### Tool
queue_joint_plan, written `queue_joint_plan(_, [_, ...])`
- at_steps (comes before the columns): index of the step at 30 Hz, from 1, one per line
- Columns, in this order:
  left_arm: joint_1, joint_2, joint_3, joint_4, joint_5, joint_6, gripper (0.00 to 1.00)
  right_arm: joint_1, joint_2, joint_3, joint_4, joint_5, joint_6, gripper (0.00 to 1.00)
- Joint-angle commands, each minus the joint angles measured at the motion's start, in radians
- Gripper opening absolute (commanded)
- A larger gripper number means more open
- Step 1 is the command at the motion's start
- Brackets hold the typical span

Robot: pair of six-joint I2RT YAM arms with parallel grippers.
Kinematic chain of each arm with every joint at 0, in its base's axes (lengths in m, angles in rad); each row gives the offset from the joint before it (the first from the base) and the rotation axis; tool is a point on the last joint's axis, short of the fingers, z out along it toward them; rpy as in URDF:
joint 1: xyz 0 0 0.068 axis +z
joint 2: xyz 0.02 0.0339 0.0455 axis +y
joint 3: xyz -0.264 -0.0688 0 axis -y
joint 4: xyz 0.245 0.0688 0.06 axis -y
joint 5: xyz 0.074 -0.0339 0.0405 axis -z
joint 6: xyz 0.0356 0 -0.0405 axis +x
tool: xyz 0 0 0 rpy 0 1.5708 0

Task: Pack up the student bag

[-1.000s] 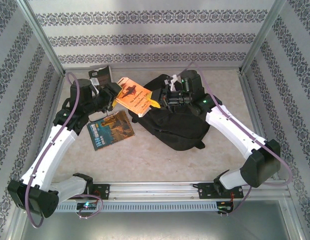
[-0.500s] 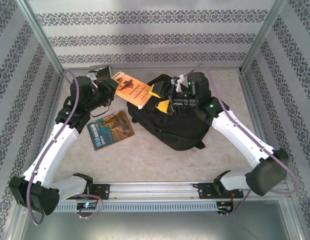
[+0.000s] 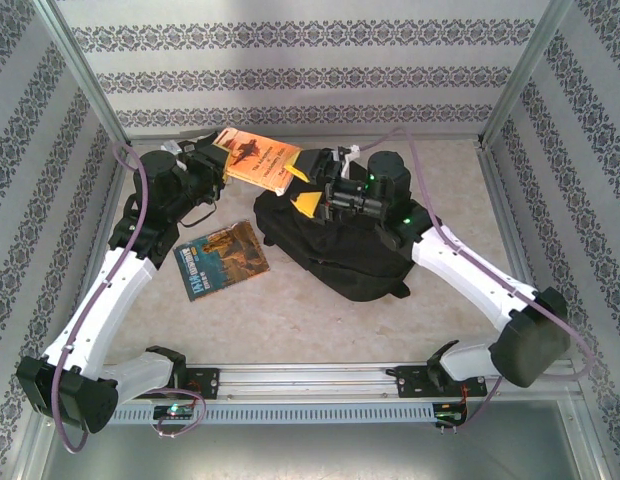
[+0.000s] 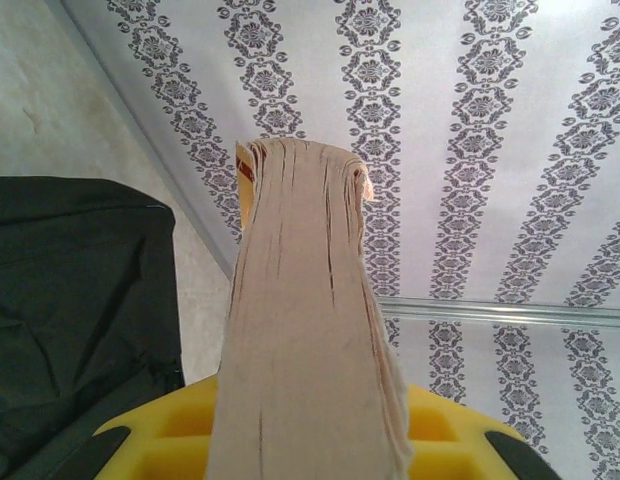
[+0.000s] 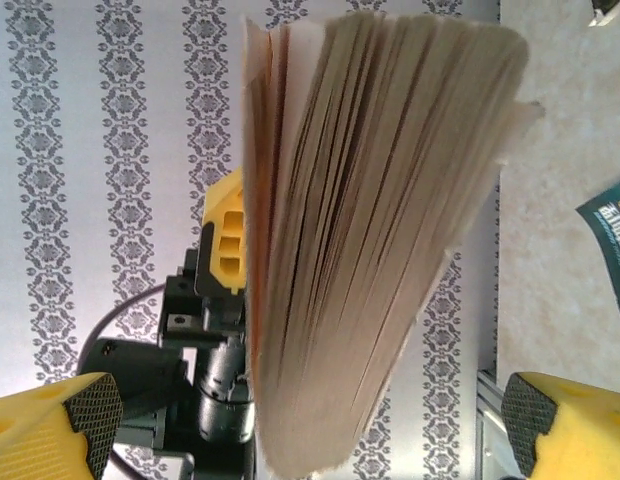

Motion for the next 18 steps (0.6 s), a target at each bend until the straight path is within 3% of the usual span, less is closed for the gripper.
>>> queue_joint_plan(1, [-0.016,-0.013,0.013,0.104,-0.001,-0.039,0.0,0.032,0.056,0.051,0.125,0.045,0.035,0.96])
queue_joint_plan(11, [-0.046,-0.048,-0.035,0.09,-0.001,-0.029,0.0,0.027,0.095,0.118,0.069,0.162,-0.068,0.74])
queue_joint_plan(18, [-0.059,-0.057,-0.059,0.089,-0.009,-0.024,0.0,0.026,0.103,0.13,0.052,0.169,-0.077,0.44])
